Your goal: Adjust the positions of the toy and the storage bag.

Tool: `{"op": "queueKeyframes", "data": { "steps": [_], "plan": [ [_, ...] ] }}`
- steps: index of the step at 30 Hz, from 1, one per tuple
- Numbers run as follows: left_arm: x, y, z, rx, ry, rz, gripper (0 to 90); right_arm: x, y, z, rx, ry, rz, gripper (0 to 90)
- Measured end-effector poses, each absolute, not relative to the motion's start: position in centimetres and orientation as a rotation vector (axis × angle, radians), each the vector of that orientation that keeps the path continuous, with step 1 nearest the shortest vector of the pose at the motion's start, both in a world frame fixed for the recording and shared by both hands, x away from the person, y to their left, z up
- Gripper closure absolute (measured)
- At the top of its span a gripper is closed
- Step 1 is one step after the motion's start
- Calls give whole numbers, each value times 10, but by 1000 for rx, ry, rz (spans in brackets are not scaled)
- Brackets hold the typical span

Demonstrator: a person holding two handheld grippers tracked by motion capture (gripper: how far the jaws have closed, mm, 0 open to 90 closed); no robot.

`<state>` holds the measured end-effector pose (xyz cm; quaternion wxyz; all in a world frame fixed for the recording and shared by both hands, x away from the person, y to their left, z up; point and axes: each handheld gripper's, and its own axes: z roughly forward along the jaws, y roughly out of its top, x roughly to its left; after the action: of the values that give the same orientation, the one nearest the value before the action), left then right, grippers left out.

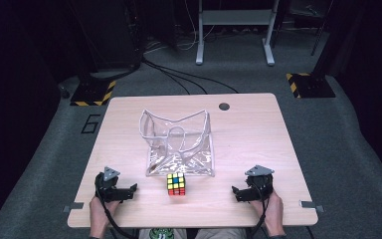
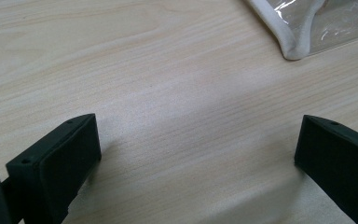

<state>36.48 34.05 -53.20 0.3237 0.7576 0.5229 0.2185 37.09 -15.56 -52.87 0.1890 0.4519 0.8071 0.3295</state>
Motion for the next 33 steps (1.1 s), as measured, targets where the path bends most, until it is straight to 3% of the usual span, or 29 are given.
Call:
{"op": "queueKeyframes", "data": {
  "steps": [33],
  "plan": [
    [367,338,-532,1990,1369,575,4,356,-106,-491,1097,2352,1057,19]
  ]
}}
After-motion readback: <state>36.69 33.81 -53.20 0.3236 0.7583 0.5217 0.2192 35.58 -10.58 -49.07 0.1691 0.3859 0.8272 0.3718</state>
